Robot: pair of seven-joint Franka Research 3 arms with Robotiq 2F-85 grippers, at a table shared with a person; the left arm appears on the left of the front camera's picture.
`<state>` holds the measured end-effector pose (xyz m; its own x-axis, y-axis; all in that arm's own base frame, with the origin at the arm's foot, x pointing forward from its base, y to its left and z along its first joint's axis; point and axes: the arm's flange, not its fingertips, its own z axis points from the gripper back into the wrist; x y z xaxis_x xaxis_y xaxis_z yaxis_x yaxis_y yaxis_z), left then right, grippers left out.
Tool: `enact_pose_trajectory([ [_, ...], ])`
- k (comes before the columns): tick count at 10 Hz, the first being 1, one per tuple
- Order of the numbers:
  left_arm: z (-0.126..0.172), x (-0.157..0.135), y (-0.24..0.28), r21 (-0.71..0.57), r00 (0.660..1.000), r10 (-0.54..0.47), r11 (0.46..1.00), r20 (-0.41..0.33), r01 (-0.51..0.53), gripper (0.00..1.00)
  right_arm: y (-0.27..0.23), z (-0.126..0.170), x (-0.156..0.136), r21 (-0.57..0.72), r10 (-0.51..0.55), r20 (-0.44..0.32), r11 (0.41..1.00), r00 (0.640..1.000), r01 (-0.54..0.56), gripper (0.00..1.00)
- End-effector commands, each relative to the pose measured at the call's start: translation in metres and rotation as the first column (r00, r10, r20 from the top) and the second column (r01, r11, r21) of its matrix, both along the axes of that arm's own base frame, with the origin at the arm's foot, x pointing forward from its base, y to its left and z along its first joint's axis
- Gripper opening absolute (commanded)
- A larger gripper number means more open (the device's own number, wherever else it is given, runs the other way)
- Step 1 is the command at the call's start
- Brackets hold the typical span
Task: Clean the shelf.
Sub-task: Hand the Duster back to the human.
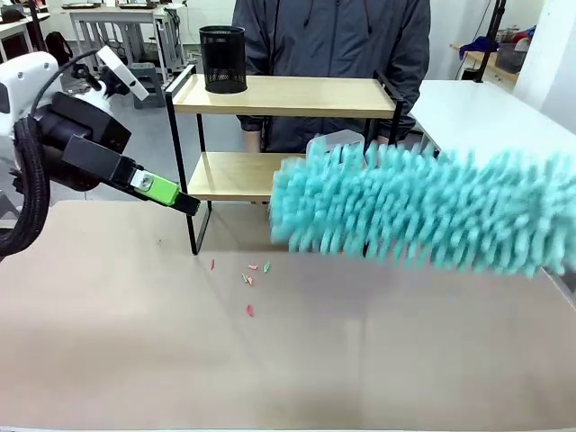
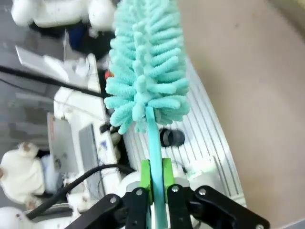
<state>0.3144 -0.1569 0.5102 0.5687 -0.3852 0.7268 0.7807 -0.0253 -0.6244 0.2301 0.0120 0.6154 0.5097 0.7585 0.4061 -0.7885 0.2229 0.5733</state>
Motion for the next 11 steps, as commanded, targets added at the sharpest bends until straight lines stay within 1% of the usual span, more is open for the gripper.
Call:
enact_pose_trajectory([
  [1, 0.009, 0.014, -0.035, 0.008, 0.999, -0.021, 1.0, 0.028, 0.021, 1.0, 0.033, 0.006, 0.038, -0.125, 0.195, -0.057, 0.972, 0.979, -0.201, 0.12],
  [2, 0.018, 0.022, -0.048, 0.015, 0.997, -0.058, 0.998, 0.045, 0.057, 1.0, 0.049, 0.001, 0.048, -0.141, 0.226, -0.086, 0.961, 0.97, -0.236, 0.12],
  [3, 0.022, 0.028, -0.062, 0.006, 0.996, -0.066, 0.998, 0.057, 0.066, 1.0, 0.065, -0.007, 0.059, -0.158, 0.26, -0.123, 0.948, 0.958, -0.277, 0.12],
  [4, 0.026, 0.033, -0.081, 0.024, 0.992, -0.113, 0.993, 0.056, 0.111, 1.0, 0.086, -0.014, 0.07, -0.163, 0.306, -0.145, 0.931, 0.941, -0.327, 0.12],
  [5, 0.026, 0.035, -0.099, 0.034, 0.981, -0.187, 0.982, 0.049, 0.185, 1.0, 0.099, -0.016, 0.082, -0.16, 0.313, -0.142, 0.929, 0.939, -0.334, 0.12],
  [6, 0.022, 0.032, -0.118, 0.052, 0.969, -0.242, 0.969, 0.047, 0.24, 1.0, 0.104, -0.016, 0.093, -0.129, 0.325, -0.132, 0.931, 0.937, -0.341, 0.12],
  [8, 0.008, 0.024, -0.145, 0.092, 0.939, -0.345, 0.935, 0.006, 0.343, 1.0, 0.106, -0.016, 0.11, -0.072, 0.317, -0.118, 0.942, 0.941, -0.327, 0.12],
  [9, 0.0, 0.02, -0.154, 0.117, 0.917, -0.399, 0.91, -0.02, 0.398, 1.0, 0.103, -0.018, 0.116, -0.049, 0.308, -0.116, 0.948, 0.944, -0.316, 0.12],
  [11, -0.009, 0.011, -0.164, 0.141, 0.894, -0.447, 0.884, -0.025, 0.446, 1.0, 0.099, -0.023, 0.122, -0.026, 0.284, -0.13, 0.957, 0.95, -0.29, 0.12],
])
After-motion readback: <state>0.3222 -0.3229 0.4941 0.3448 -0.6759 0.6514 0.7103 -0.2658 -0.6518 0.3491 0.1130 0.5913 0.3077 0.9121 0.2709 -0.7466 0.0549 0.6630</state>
